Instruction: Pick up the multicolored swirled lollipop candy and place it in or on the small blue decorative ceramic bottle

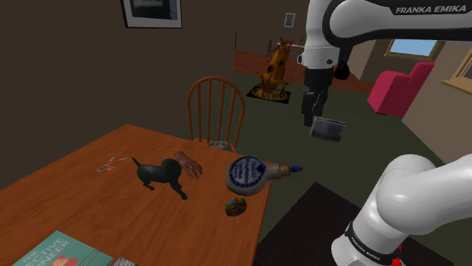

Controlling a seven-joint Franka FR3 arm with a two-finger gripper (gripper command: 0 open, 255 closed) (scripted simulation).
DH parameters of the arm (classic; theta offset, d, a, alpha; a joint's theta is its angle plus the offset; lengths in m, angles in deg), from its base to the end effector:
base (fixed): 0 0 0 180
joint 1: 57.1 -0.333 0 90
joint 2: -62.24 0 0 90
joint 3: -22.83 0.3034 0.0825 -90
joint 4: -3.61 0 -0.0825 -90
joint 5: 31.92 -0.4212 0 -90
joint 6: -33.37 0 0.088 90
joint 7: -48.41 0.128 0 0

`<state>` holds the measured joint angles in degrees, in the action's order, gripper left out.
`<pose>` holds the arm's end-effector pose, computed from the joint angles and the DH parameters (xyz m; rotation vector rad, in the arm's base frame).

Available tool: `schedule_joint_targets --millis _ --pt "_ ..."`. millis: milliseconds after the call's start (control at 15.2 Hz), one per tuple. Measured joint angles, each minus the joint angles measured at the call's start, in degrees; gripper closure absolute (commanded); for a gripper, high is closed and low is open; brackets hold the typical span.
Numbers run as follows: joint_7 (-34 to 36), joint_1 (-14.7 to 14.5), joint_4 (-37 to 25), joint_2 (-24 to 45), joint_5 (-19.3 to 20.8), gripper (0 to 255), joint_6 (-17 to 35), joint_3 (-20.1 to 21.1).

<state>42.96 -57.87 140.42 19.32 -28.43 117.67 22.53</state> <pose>0.3452 -0.0057 0.5244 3.0762 0.1602 -0.2619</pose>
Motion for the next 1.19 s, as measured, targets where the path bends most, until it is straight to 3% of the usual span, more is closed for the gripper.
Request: schedule_joint_targets --millis 528,1188 --pt "9.61 -1.81 8.41 -1.74 -6.07 0 8.62 6.16" --pt "24.84 -4.85 15.63 6.29 -15.04 0 28.12 17.81"
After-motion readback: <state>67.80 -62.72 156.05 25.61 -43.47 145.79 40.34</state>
